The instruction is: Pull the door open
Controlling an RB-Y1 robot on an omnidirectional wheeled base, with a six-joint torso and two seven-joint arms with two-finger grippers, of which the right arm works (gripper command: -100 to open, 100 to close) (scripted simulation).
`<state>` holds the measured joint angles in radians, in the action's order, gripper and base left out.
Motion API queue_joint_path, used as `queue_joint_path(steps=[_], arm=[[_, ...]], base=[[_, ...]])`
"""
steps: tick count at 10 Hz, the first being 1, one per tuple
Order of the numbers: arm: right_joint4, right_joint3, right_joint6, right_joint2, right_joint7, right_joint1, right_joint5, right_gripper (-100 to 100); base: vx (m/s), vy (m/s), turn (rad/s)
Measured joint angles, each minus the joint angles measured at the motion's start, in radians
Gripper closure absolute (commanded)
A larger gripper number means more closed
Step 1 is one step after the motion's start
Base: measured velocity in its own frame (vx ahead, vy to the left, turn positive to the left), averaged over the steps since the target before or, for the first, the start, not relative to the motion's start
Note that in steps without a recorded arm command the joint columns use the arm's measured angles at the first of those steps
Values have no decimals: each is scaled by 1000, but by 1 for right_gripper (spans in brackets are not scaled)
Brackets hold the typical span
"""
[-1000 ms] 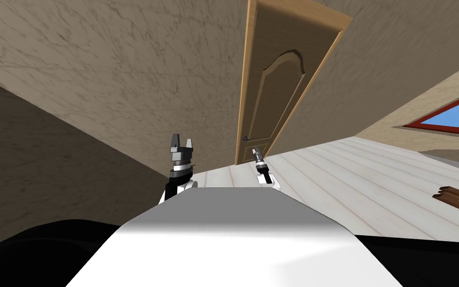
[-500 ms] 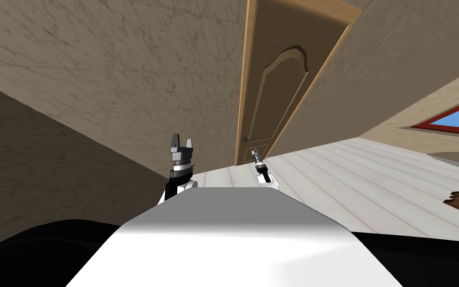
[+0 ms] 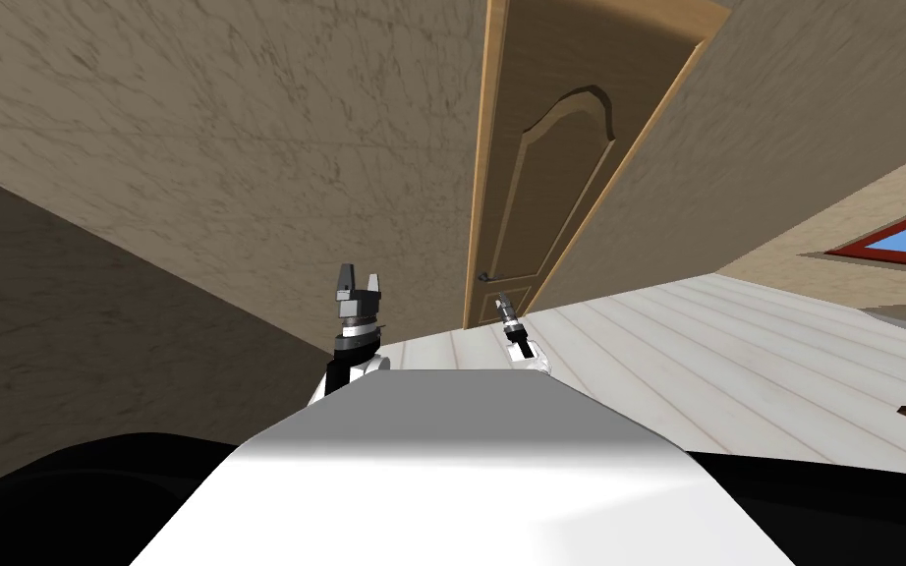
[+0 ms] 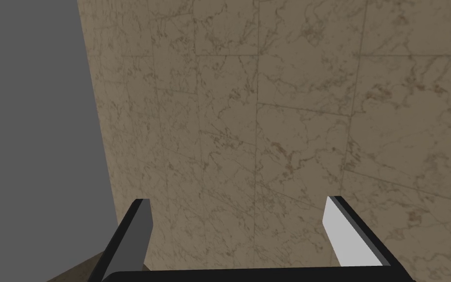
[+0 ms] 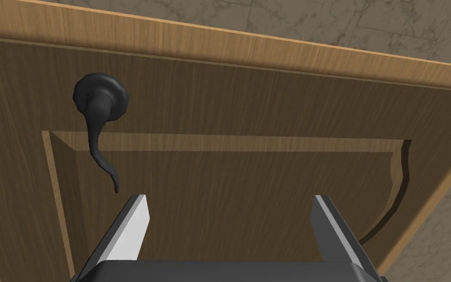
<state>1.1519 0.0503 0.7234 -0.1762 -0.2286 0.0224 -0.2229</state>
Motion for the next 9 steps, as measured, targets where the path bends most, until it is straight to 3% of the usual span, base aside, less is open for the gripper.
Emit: queue_joint_path(steps=[9], arm=[[-261,12,29,-34,-58,114,-38,-100]], base=[[66,-41,21]])
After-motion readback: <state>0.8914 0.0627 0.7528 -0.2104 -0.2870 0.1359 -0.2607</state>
